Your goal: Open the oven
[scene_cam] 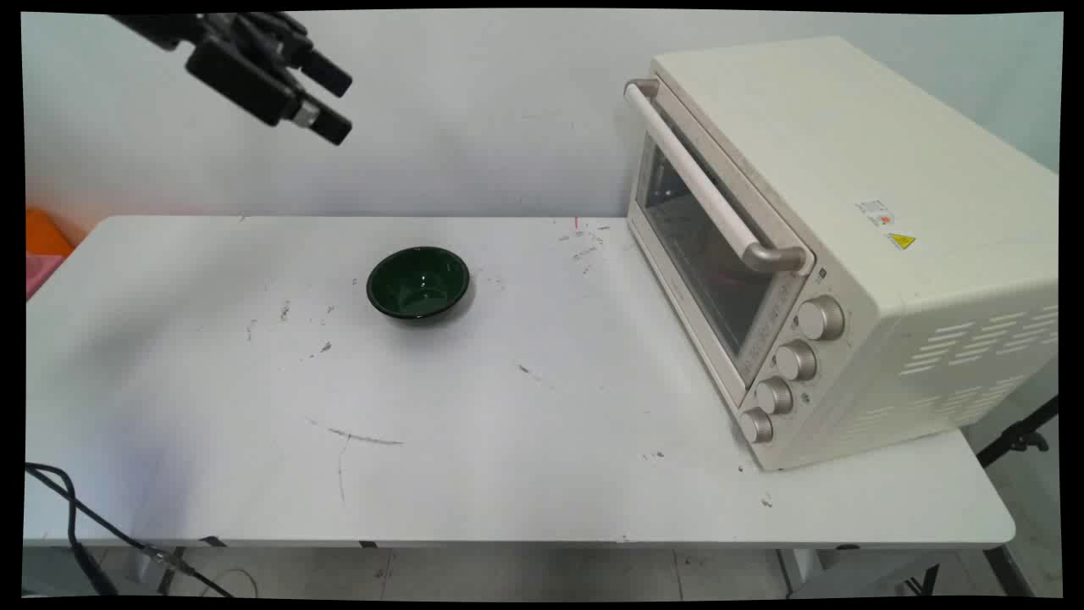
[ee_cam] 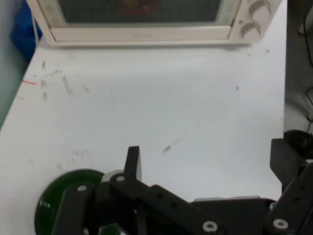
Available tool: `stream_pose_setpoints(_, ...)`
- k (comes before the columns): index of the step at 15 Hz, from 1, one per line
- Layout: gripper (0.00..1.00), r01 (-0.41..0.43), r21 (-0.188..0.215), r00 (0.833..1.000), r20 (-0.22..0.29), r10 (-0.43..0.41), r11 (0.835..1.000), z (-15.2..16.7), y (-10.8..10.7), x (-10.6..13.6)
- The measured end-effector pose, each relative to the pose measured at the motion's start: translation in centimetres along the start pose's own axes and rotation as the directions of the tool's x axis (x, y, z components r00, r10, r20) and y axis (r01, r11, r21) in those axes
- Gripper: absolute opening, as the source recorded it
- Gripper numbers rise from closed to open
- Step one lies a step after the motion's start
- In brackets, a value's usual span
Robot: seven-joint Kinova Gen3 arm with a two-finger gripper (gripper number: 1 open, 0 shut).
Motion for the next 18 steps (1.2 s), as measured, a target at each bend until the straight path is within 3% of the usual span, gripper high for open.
stream_pose_setpoints(7,1.00,-0.005,0.039,1.000,-0.010,0.006,0.999,3.0,0.5,4.7)
stream_pose_setpoints(18,1.00,-0.019,0.096,1.000,0.006,0.019,0.995,11.4,1.4,15.1)
